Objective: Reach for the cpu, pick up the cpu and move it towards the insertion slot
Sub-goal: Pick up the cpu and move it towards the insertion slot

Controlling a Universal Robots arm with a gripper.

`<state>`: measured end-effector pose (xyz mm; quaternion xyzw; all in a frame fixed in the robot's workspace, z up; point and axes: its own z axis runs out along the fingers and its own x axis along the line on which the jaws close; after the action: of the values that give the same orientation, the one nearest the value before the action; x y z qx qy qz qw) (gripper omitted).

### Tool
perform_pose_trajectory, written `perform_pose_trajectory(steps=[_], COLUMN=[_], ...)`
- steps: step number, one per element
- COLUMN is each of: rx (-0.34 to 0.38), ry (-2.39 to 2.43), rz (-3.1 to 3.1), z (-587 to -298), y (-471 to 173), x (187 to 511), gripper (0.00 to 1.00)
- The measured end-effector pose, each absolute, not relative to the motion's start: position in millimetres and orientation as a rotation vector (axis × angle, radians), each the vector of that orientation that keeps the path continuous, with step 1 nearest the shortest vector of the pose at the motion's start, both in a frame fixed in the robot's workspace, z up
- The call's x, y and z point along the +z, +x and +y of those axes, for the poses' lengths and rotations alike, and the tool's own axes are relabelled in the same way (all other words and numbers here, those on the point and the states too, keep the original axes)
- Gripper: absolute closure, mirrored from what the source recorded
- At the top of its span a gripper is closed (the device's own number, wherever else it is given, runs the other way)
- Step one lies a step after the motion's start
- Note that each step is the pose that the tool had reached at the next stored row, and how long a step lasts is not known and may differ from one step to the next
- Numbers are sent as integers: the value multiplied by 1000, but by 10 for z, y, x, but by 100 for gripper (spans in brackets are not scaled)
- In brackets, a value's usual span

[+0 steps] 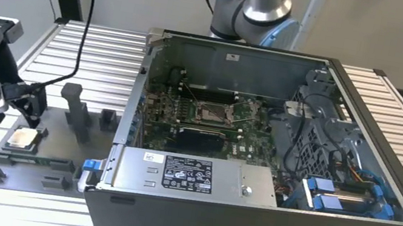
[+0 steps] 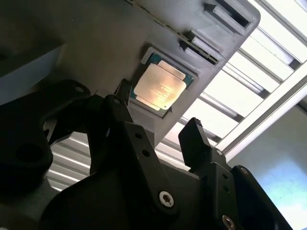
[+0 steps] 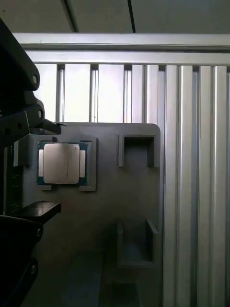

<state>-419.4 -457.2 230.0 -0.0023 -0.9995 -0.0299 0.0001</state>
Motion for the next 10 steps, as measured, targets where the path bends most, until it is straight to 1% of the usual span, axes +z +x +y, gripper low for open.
perform_pose_trajectory(steps=[10], rx=[-94], ry=[-7], rz=[-3140], z=[-4578], y=[-4209], x=[2130], gripper=[0])
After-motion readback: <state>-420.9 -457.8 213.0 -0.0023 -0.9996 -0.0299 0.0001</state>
